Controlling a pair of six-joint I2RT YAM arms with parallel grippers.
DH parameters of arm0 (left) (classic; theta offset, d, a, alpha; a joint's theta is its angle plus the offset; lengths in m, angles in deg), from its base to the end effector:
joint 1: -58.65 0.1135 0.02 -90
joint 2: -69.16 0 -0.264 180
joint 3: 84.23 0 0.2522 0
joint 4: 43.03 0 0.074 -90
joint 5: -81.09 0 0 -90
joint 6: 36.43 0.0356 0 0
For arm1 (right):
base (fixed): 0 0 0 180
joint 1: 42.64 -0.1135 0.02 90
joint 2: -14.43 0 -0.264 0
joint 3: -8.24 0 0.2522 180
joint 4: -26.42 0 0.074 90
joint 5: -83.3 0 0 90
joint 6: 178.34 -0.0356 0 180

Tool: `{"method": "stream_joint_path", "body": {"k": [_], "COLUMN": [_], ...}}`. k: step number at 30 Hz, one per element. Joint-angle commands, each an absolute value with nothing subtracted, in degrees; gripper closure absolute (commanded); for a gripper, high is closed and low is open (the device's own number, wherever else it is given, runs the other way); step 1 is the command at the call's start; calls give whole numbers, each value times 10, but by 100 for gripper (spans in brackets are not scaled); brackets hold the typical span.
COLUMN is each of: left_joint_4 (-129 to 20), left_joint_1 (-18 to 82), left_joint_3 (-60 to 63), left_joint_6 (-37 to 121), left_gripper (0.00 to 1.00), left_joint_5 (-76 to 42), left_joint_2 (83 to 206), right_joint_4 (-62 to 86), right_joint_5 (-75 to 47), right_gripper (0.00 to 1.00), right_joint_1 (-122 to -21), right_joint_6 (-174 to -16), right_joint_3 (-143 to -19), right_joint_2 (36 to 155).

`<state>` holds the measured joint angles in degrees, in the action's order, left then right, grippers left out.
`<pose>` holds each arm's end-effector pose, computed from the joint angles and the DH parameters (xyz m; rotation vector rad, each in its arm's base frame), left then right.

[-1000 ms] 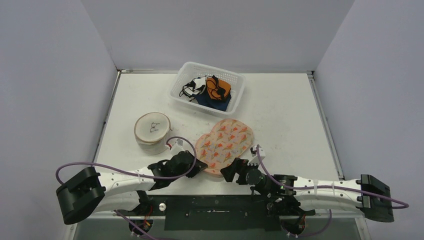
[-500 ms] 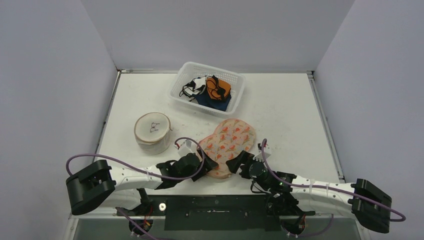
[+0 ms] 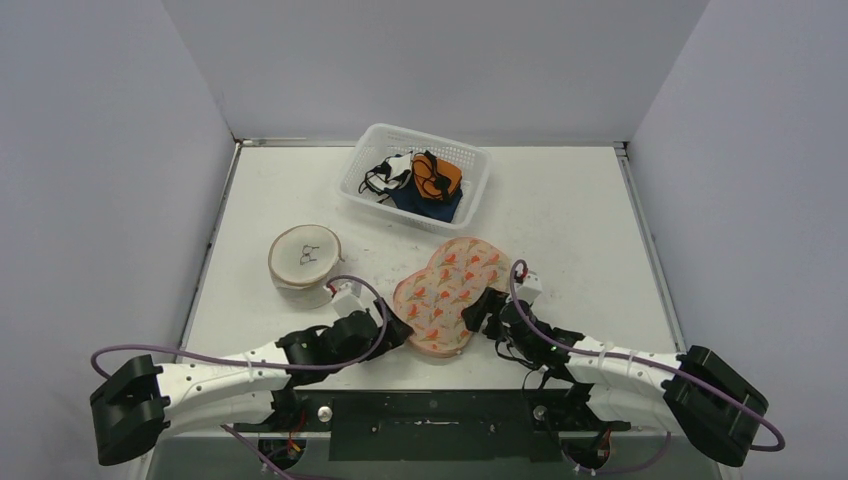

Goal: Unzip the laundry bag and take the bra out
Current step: Unzip the laundry bag at the center of the board.

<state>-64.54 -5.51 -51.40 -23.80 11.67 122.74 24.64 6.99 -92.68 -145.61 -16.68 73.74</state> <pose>0.0891 -0.1552 0.1644 -0.4687 2.3677 -0.8613 0.1227 0.1334 0.1340 0.2838 2.2777 0.7738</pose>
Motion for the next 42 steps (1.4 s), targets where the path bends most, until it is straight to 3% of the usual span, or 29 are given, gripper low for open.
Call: {"method": "stream_joint_path", "body": {"k": [1,8,16,22,30,42], "left_joint_4": [-676,-587,-418,-325,-282,-288], "left_joint_1": [-2,138,157,151,46,-108], "left_joint_3": [-481,-451,-441,-472,-516,-526], "left_joint_6": [-145,-44,-6,-20,-49,-134], "left_gripper": [21,22,23,50,74,70], "left_joint_5": [156,25,-70,-117,-39,158], "left_joint_2": [1211,1288,1385,1440,1441,1446], "right_joint_4": [267,286,301,334,321,272], "right_joint_5": [40,1,-18,-62,-94,-124], "right_gripper": [27,25,20,24,24,15], "right_joint_1": [-899,-855,-826,-793,-787,-813], "right_joint_6": [-1406,-1379,-1350,-1333,-1295,-1236], "right_joint_3": [-181,-162,-169,-200,-250,-328], "right_joint_2": [758,755,746,813,871,945]}}
